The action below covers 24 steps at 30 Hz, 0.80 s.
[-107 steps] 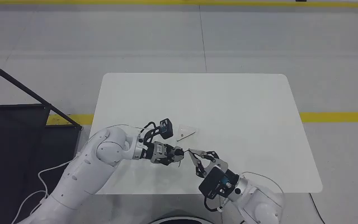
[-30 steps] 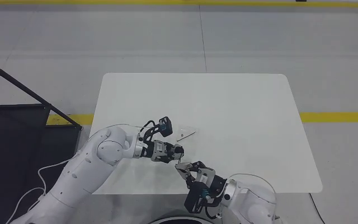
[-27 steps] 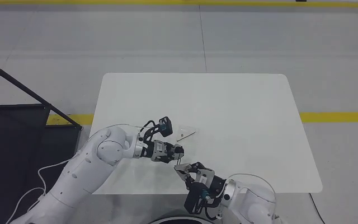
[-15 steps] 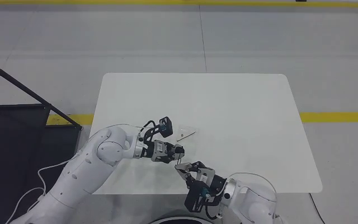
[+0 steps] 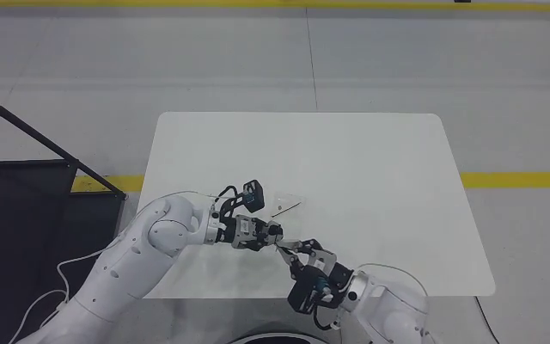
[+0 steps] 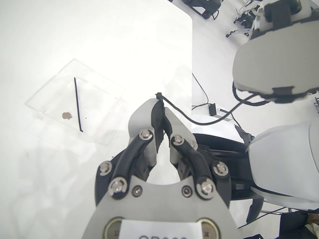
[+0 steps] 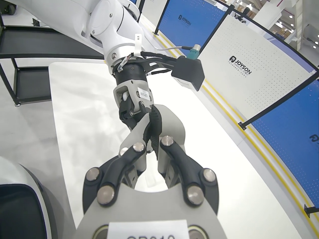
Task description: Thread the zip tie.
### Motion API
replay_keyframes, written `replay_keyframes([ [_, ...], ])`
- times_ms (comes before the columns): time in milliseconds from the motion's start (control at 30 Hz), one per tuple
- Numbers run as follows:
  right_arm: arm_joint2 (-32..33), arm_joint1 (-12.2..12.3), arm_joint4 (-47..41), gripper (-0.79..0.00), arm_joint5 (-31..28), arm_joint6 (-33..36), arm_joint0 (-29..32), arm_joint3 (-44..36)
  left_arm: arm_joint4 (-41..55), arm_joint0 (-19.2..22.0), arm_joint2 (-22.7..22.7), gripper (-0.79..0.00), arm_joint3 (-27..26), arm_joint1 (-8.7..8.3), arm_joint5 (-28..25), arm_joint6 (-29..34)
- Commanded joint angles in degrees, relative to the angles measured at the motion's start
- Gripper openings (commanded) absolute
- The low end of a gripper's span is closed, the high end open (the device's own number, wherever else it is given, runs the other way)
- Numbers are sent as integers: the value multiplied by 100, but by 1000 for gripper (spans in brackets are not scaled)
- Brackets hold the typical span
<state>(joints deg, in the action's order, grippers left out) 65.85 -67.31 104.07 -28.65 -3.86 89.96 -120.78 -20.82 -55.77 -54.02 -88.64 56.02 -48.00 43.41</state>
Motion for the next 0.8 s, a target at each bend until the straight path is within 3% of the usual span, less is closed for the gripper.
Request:
replay_keyframes([
  [0,7,3,1,-785,93,-68,17,0,-15,4,7,-785,-2,-2,15,1],
  [767,-53,31,266,-785,743,-333,100,-13,35,125,138,-785,90,7,50,12],
])
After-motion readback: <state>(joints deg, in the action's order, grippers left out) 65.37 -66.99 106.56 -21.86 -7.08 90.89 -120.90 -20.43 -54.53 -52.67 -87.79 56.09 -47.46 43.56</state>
